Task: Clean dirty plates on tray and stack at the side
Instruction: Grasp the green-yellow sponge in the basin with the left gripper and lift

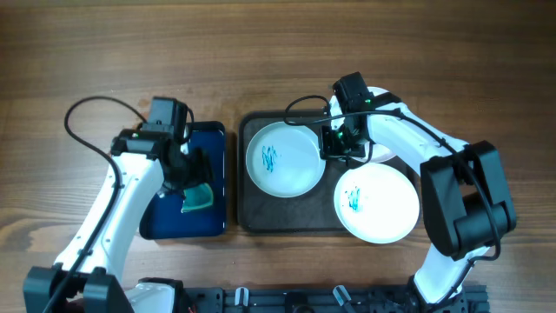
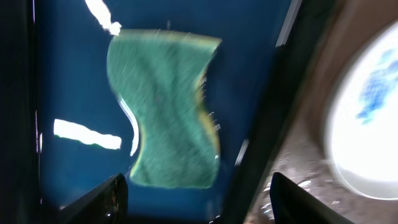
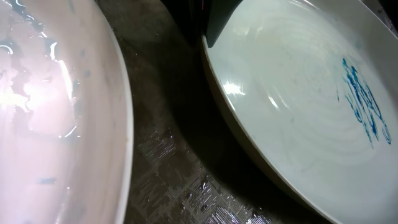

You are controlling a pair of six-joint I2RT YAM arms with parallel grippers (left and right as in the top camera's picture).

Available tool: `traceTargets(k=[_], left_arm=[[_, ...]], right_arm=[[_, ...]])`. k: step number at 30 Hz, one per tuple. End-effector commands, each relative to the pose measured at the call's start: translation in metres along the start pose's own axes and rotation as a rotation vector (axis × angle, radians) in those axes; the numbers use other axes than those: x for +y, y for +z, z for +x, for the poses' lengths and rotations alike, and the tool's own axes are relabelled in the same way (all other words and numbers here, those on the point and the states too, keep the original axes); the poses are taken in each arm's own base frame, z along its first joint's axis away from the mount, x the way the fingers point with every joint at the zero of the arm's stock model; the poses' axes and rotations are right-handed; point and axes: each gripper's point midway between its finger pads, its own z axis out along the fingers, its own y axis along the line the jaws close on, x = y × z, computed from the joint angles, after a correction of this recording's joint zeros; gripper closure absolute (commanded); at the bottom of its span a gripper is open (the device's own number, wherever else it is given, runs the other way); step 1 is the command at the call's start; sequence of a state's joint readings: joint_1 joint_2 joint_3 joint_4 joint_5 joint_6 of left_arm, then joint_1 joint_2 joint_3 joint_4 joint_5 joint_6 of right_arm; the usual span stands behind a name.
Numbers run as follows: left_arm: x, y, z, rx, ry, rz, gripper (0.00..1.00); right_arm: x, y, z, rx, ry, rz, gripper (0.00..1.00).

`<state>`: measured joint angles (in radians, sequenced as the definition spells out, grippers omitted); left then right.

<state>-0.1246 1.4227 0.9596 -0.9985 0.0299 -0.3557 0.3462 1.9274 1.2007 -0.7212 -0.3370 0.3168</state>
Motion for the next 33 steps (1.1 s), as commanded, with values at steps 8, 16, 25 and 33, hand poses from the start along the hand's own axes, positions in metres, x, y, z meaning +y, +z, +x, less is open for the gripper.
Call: traceTargets(k=[8, 16, 25, 33], left_arm=[[0.025, 0.033, 0.003, -0.036, -0.100, -0.115, 0.18], [0.022, 0.063, -0.003, 0.002, -0.070, -0.132, 0.34], [0.016, 0.075, -0.017, -0.035, -0.068, -0.113, 0.96], [0.010, 0.055, -0.023, -0.084, -0.069, -0.074, 0.96]], right_arm=[[-0.002, 0.006, 0.006, 0.031, -0.021, 0.004, 0.95], [-0.003, 0.005, 0.009, 0.040, -0.018, 0.007, 0.95], [-0.003, 0.005, 0.010, 0.044, -0.017, 0.008, 0.95], [-0.003, 0.005, 0.011, 0.049, -0.016, 0.010, 0.95]])
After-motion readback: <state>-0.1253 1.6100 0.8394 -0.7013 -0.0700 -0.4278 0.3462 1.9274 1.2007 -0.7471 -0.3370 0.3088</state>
